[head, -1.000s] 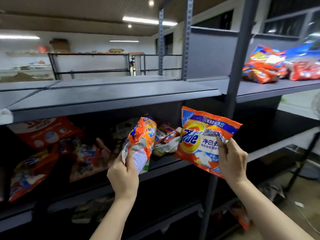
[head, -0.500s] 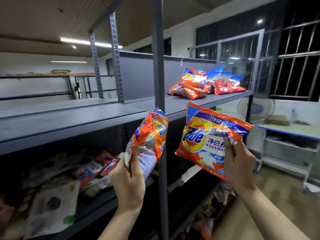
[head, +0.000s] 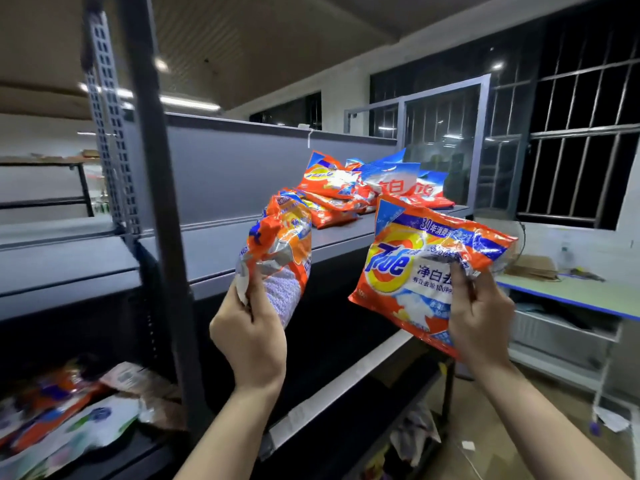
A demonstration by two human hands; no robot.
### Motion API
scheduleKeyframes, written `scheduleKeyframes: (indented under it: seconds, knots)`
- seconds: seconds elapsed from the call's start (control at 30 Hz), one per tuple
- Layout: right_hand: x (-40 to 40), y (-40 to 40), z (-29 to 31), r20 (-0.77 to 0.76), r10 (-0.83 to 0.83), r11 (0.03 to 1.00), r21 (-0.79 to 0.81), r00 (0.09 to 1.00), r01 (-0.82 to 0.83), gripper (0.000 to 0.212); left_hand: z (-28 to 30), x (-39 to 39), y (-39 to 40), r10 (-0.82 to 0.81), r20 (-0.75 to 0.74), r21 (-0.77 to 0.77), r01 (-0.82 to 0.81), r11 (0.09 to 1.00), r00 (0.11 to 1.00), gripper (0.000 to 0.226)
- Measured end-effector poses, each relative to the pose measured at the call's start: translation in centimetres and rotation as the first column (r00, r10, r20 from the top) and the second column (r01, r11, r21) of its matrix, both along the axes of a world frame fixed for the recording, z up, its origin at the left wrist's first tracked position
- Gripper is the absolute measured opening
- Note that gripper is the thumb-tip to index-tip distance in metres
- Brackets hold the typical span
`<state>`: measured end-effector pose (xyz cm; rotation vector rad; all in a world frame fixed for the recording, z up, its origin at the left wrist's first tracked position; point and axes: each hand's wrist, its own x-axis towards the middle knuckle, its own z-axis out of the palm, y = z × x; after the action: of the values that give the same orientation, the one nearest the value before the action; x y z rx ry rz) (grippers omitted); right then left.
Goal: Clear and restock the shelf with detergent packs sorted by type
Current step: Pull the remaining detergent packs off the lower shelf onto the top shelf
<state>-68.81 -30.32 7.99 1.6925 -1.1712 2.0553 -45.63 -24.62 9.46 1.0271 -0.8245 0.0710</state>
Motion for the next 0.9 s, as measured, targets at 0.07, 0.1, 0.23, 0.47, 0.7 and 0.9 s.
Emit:
scheduleKeyframes:
  seconds: [0.07,0.1,0.23,0.47,0.7,0.9]
  knots:
    - [-1.9,-2.2,0.8,-0.002,0.009,1.000,0.000,1.000,-0.009,0.059,1.0,-1.7,-2.4,0.039,-0.014,-0.004,-0.039,0.999,0.999,0.051]
    - [-2.8,-3.3,1.1,0.001,0.012,1.000,0.000,1.000,-0.012,0.062,1.5,-2.3,-3.6,0.055,-0.020,0.000,-0.055,0.998,0.998,0.053]
    - [-5.5,-7.6,2.2,-0.001,-0.002,1.000,-0.022,1.000,0.002,0.062,3.5,-4.5,-8.3,0.124,0.002,0.009,-0.124,0.992,0.992,0.062]
    - [-7.3,-16.6,4.1,0.053,-0.070,0.997,-0.007,0.996,0.071,0.032,4.8,-7.5,-15.9,0.209,-0.047,0.052,-0.206,0.977,0.977,0.050]
    - [-8.0,-26.0,7.1,0.132,-0.053,0.997,-0.044,0.990,0.059,0.036,5.8,-9.6,-24.6,0.236,-0.046,0.079,-0.232,0.970,0.971,0.053]
    - [-6.7,-34.3,10.5,0.091,-0.143,0.980,-0.124,0.986,0.154,0.027,6.5,-9.9,-29.5,0.281,-0.026,0.034,-0.280,0.959,0.959,0.050]
